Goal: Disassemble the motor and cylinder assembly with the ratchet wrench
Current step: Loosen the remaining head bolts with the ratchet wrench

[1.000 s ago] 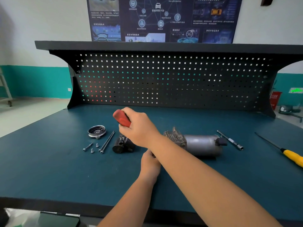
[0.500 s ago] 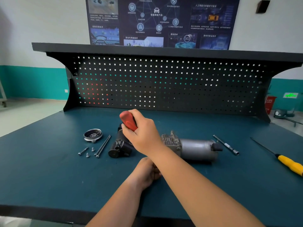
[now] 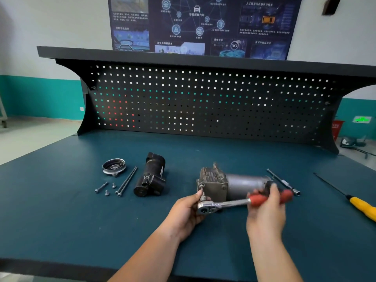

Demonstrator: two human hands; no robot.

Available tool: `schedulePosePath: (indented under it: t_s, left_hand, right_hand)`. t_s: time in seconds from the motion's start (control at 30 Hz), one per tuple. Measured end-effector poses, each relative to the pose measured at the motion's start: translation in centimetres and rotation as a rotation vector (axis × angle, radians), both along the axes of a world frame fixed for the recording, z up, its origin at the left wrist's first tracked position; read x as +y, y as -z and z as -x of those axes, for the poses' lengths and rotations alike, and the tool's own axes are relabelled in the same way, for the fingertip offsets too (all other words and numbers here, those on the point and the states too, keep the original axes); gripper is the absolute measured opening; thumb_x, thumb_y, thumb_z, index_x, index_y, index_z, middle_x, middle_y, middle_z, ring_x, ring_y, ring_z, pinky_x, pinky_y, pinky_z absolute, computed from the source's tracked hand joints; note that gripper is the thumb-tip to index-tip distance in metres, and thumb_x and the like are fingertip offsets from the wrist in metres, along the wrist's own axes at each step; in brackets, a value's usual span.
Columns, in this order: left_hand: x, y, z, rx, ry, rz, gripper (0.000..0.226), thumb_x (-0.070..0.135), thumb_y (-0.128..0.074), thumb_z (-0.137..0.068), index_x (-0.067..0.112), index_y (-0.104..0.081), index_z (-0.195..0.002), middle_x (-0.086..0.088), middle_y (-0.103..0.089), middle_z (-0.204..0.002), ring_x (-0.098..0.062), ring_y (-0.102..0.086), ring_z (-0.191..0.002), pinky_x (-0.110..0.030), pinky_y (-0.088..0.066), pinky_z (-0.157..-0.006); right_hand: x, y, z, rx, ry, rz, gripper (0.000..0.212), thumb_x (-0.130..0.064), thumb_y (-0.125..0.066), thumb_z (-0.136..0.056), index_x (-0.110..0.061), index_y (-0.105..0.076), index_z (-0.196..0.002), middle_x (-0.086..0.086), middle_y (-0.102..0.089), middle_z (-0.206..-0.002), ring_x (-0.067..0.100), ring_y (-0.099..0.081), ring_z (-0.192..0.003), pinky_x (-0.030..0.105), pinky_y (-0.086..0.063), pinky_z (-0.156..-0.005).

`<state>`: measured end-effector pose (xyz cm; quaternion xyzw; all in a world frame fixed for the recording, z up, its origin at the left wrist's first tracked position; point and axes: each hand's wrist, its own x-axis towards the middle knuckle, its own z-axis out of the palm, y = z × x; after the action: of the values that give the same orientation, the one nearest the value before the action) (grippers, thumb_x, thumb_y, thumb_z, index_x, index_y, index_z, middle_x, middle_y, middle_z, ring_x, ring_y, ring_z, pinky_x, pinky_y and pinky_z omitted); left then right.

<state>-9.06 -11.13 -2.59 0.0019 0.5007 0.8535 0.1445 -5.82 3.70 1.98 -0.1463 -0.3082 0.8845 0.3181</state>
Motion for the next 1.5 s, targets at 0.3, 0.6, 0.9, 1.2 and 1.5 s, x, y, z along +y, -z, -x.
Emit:
schedulePosePath:
  t_s: [0.3, 0.6, 0.9, 1.2, 1.5]
  left_hand:
    - [-0.2, -0.4, 0.0, -0.06, -0.007, -0.033, 0.039, 0.031, -0.057, -0.087, 0.011, -0.071, -0.056, -0.008, -0.071, -0.068, -0.01, -0.066, -0.055, -0.014, -0.042, -0.041]
    - [-0.1, -0.2, -0.2, -0.071, 0.047, -0.078, 0.042, 0.03, -0.053, -0.092, 0.01, -0.075, -0.062, -0.004, -0.072, -0.072, -0.009, -0.067, -0.057, -0.018, -0.052, -0.045]
    - [-0.4, -0.2, -0.3, -0.075, 0.028, -0.063, 0.02, 0.029, -0.065, -0.072, 0.015, -0.076, -0.063, -0.002, -0.07, -0.064, -0.009, -0.064, -0.05, -0.02, -0.052, -0.047]
    - [-0.3, 0.1, 0.3, -0.061, -0.053, -0.062, 0.022, 0.038, -0.069, -0.064, 0.017, -0.075, -0.062, 0.001, -0.069, -0.065, -0.01, -0.065, -0.053, -0.018, -0.05, -0.045]
    - [-0.2, 0.5, 0.5, -0.048, -0.052, -0.054, 0.029, 0.008, -0.052, -0.092, 0.009, -0.07, -0.069, -0.002, -0.07, -0.065, -0.012, -0.067, -0.054, -0.017, -0.049, -0.044]
  right_hand:
    - [0.3, 4.9, -2.4, -0.084, -0.25, -0.099, 0.014, -0.003, -0.053, -0.092, -0.017, -0.05, -0.092, -0.001, -0.069, -0.077, 0.013, -0.069, -0.078, 0.034, -0.051, -0.067]
    - [1.4, 2.9, -2.1, -0.094, -0.177, -0.428, 0.012, -0.008, -0.057, -0.093, -0.017, -0.049, -0.091, 0.0, -0.067, -0.075, 0.008, -0.067, -0.054, 0.013, -0.041, -0.04]
    - [1.0, -3.1, 0.5, 0.027, -0.141, -0.895, 0.023, -0.011, -0.064, -0.089, -0.017, -0.041, -0.087, 0.006, -0.064, -0.069, 0.011, -0.061, -0.045, 0.02, -0.049, -0.045]
    - [-3.9, -7.6, 0.0, 0.035, -0.038, -1.627, 0.045, -0.035, -0.073, -0.079, -0.02, -0.032, -0.087, -0.007, -0.054, -0.069, 0.019, -0.056, -0.064, 0.032, -0.043, -0.057]
    - [-5.6, -9.7, 0.2, -0.022, -0.084, -2.049, 0.043, -0.049, -0.063, -0.083, -0.025, -0.028, -0.092, -0.012, -0.047, -0.069, 0.009, -0.046, -0.059, 0.026, -0.03, -0.047]
